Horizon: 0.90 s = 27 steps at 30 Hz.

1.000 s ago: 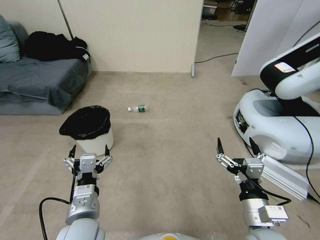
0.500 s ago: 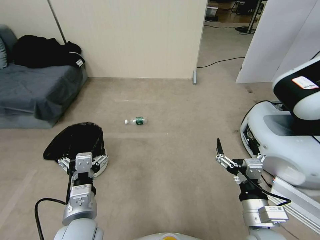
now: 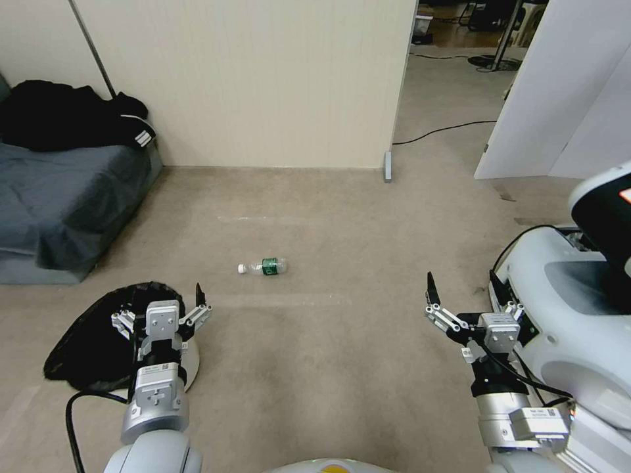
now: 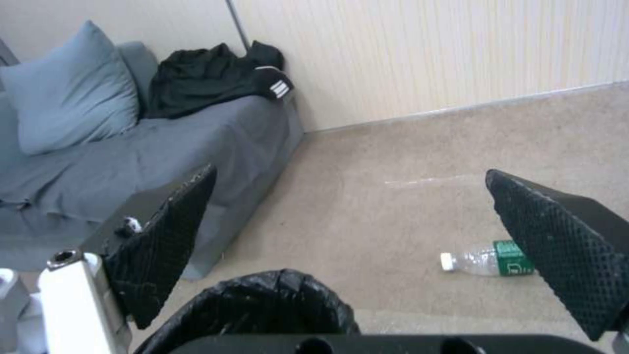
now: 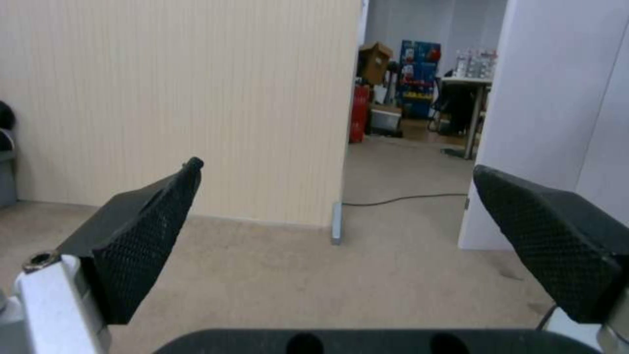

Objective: Pick up the trash bin, then pick up the garbage from the floor and place it into the trash bin.

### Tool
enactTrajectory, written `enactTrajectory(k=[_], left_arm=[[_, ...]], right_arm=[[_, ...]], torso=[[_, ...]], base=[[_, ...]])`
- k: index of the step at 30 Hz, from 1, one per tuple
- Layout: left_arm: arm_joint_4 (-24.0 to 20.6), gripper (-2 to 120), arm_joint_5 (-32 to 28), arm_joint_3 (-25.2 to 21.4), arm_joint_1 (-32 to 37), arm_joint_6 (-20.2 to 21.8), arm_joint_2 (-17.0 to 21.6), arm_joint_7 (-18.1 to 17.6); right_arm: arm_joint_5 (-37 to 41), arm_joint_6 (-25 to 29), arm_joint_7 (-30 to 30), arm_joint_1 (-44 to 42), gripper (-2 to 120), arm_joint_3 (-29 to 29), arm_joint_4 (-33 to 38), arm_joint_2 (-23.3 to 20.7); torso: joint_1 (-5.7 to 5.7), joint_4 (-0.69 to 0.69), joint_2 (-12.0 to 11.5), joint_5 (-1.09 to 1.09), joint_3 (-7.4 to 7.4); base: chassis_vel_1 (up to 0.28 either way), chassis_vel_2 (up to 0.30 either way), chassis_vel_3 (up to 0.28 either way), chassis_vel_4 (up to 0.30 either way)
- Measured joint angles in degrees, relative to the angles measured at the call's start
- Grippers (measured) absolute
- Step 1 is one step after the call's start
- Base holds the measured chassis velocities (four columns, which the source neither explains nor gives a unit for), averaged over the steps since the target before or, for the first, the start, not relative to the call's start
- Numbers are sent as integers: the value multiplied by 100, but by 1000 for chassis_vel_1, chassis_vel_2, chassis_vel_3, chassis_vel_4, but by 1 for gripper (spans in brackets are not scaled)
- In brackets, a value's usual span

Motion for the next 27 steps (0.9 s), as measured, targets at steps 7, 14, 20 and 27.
enactTrajectory(k=[7,14,20,27], left_arm=[[-73,100,-68,-83,-18,46,-1,-17],[-121,100,-209,-173,-71,122,13,-24],[-162,100,-461,-317,-283,350,54,-172],[-232,100,-1110,-699,-751,1080,162,-462]], right_arm=[[-19,79,0,2,100,14,-30,0],[-61,114,0,-3,100,20,-47,0],[-73,121,2,-15,100,34,-54,0],[-117,142,30,-30,100,79,-89,0]], torso=[[0,1,0,2,-1],[0,1,0,2,-1],[0,0,0,2,-1],[0,1,0,1,-1]], base=[[-5,9,12,-3],[0,0,0,0],[0,0,0,0],[0,0,0,0]])
